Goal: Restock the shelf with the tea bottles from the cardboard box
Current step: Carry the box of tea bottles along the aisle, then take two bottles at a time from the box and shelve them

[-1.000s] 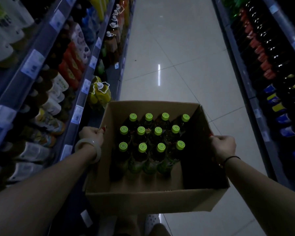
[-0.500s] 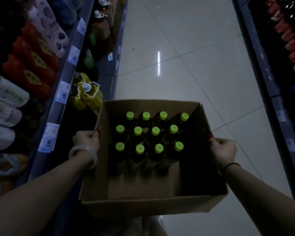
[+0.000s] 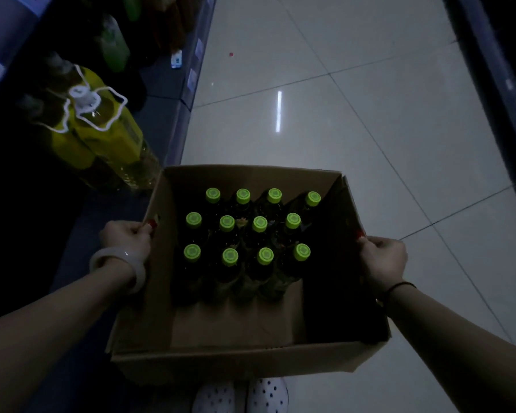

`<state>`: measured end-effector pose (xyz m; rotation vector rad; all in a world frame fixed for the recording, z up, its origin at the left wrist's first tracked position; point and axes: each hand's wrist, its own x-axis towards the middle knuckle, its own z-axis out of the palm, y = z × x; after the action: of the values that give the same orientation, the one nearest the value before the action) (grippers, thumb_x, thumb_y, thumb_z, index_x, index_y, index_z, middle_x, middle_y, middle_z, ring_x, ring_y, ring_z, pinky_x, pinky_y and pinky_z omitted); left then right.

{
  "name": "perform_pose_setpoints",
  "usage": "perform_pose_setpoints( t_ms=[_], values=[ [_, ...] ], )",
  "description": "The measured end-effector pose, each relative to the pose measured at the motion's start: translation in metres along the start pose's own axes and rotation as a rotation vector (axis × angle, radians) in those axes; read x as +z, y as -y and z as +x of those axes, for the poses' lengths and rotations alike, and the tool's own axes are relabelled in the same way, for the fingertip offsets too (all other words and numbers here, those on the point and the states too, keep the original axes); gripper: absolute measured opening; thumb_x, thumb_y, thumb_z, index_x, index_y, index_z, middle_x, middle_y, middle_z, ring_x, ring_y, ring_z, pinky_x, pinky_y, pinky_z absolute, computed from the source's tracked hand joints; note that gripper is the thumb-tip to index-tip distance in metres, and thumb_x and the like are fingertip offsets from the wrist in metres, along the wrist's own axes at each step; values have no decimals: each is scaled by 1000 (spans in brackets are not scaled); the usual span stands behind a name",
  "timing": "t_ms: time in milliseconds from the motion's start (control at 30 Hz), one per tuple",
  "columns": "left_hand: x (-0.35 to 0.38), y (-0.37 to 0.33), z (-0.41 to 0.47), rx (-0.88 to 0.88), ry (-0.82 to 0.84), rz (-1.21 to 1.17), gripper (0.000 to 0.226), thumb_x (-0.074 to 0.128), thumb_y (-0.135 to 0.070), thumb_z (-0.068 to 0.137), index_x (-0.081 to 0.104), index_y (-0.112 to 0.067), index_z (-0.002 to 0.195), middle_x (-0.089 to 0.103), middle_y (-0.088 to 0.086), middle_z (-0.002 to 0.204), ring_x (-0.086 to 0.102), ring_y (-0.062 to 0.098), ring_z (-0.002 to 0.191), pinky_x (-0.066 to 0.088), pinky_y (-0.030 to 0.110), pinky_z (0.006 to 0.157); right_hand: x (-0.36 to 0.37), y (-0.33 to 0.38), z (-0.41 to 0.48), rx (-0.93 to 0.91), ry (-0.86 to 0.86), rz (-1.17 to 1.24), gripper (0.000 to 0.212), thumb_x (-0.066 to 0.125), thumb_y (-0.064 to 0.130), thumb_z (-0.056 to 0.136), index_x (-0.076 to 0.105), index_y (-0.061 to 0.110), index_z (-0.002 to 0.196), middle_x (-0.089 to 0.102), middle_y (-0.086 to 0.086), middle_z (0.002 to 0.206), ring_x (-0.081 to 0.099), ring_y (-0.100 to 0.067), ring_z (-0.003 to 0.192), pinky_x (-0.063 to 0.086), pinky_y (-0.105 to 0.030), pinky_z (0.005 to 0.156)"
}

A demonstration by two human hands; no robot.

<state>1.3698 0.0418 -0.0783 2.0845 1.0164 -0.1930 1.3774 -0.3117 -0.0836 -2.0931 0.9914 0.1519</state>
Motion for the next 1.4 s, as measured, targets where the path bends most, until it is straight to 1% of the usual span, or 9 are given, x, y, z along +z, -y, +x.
perform_pose_setpoints(
  t_ms=[133, 267, 433, 633, 767, 1067, 1133, 1267, 1400],
  values=[
    [26, 13, 22, -10, 40, 20, 25, 52, -15, 94, 68, 2, 102, 56, 4, 70, 55, 24, 76, 47, 41, 74, 29, -19, 24, -1, 33, 5, 23, 58, 18, 91, 72, 0, 93, 65, -10, 74, 65, -33, 79, 55, -53, 82],
    [45, 18, 41, -16, 66, 31, 25, 51, -14, 95, 66, 0, 108, 59, 10, 85, 57, 26, 86, 48, 43, 80, 48, -30, 39, -33, -5, -2, 25, 58, 17, 91, 72, -4, 89, 67, -18, 73, 66, -39, 76, 56, -54, 77],
    [61, 19, 60, 18, 51, 8, 22, 51, -12, 95, 67, 0, 103, 57, 6, 77, 56, 26, 86, 48, 43, 84, 68, -36, 56, -44, -54, 9, 27, 58, 19, 90, 72, -2, 79, 68, -20, 70, 60, -32, 62, 57, -53, 69],
    [81, 18, 82, 29, 2, 20, 24, 51, -15, 95, 59, -20, 72, 52, 1, 68, 50, 15, 65, 46, 40, 72, 83, -33, 78, -119, -68, -4, 24, 59, 20, 89, 75, 2, 88, 67, -11, 68, 65, -32, 67, 58, -47, 71],
    [87, 21, 84, 68, -61, -3, 29, 53, -18, 94, 58, -21, 66, 57, 8, 73, 50, 20, 65, 45, 38, 71, 86, -35, 80, -175, -101, -7, 25, 58, 17, 87, 73, 1, 75, 63, -13, 60, 60, -28, 59, 56, -47, 65],
    [103, 54, 76, 100, -133, -14, 28, 54, -19, 92, 66, -3, 72, 50, 11, 64, 45, 21, 59, 36, 33, 57, 96, -63, 68, -234, -142, -8, 35, 55, 12, 89, 56, -5, 59, 42, -6, 53, 37, -15, 49, 28, -18, 39],
    [104, 58, 74, 97, -138, -30, 32, 55, -20, 92, 67, 4, 73, 49, 11, 62, 43, 21, 57, 35, 32, 55, 97, -65, 66, -226, -141, 2, 34, 55, 14, 89, 57, -1, 60, 42, -6, 53, 38, -14, 50, 32, -23, 45],
    [102, 57, 71, 105, -108, -62, 22, 56, -22, 92, 65, -11, 75, 56, 9, 71, 50, 21, 67, 40, 32, 62, 97, -65, 66, -198, -114, 30, 27, 57, 17, 89, 69, 0, 72, 53, -7, 57, 47, -15, 54, 38, -24, 57],
    [93, 52, 64, 30, -45, -29, 22, 56, -14, 92, 72, -2, 101, 64, 9, 79, 59, 24, 82, 46, 34, 76, 86, -63, 60, -121, -17, -6, 23, 58, 16, 88, 74, 2, 95, 66, -10, 72, 61, -23, 69, 52, -30, 71]
  ],
)
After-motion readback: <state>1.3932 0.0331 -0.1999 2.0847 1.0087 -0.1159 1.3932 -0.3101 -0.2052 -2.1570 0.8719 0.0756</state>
